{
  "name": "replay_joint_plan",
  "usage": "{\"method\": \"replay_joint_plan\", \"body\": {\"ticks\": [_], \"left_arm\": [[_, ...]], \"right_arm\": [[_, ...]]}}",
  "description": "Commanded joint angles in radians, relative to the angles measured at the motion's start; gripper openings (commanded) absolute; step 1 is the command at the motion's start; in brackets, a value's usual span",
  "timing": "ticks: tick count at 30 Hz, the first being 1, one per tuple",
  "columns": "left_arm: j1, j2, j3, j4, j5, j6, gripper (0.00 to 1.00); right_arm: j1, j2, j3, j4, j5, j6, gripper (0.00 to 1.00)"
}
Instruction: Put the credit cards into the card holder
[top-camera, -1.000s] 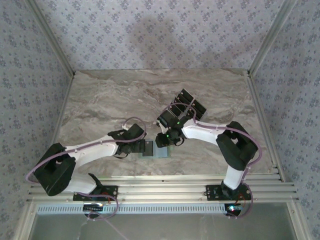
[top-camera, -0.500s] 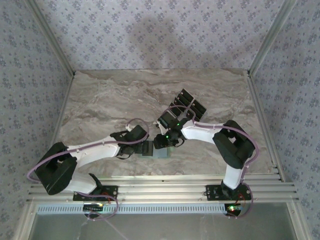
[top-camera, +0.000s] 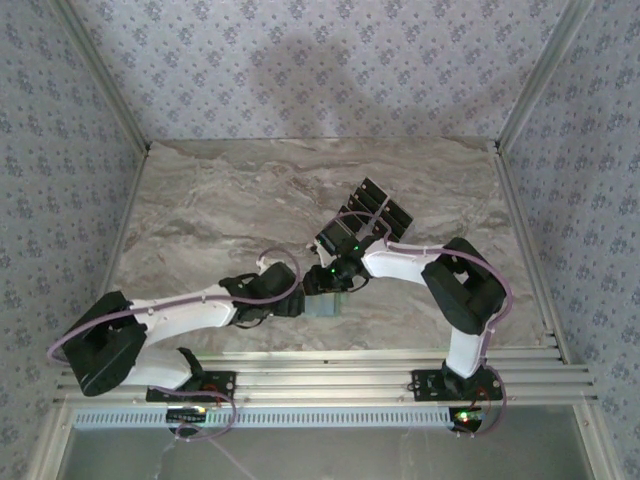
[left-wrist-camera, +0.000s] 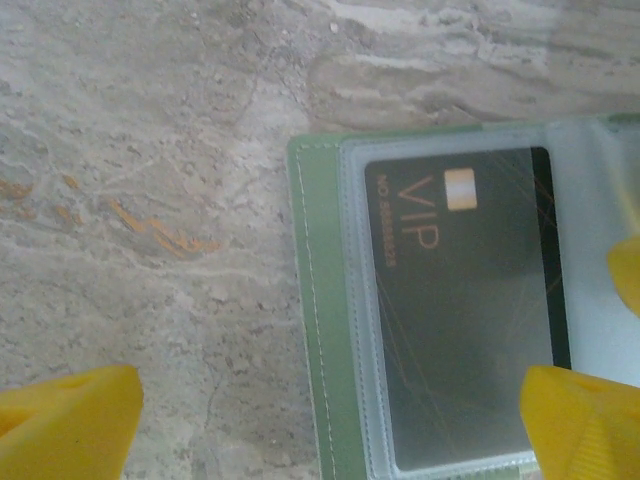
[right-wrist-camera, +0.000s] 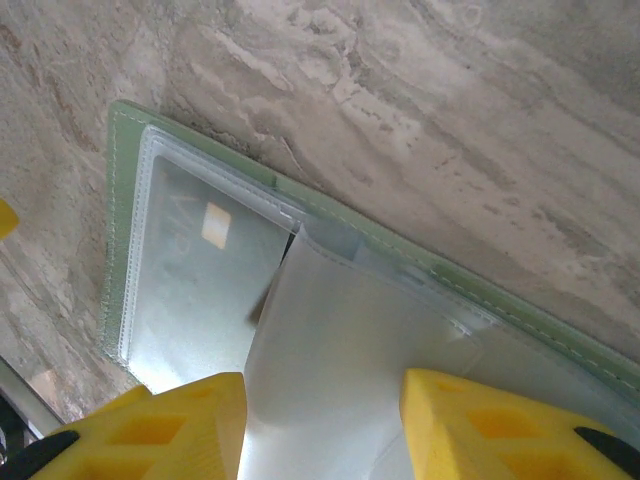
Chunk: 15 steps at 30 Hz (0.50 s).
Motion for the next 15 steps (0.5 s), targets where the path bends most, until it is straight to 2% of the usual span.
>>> {"method": "replay_joint_plan", "body": {"ticks": [1, 8, 15], "left_arm": [[-0.015, -0.053, -0.033, 0.069, 0.017, 0.021, 0.97], [-0.043, -0.108, -0.076, 0.164, 0.034, 0.044, 0.97], [-0.064, -0.079, -0.065, 0.216, 0.055, 0.081, 0.97]], "right_arm": [[-0.002, 0.035, -0.012, -0.019, -0.001, 0.023, 0.48], [-0.003, 0.037, -0.009, -0.022, -0.002, 0.023, 0.48], [-0.002, 0.041, -0.005, -0.025, -0.002, 0.022, 0.48]]}}
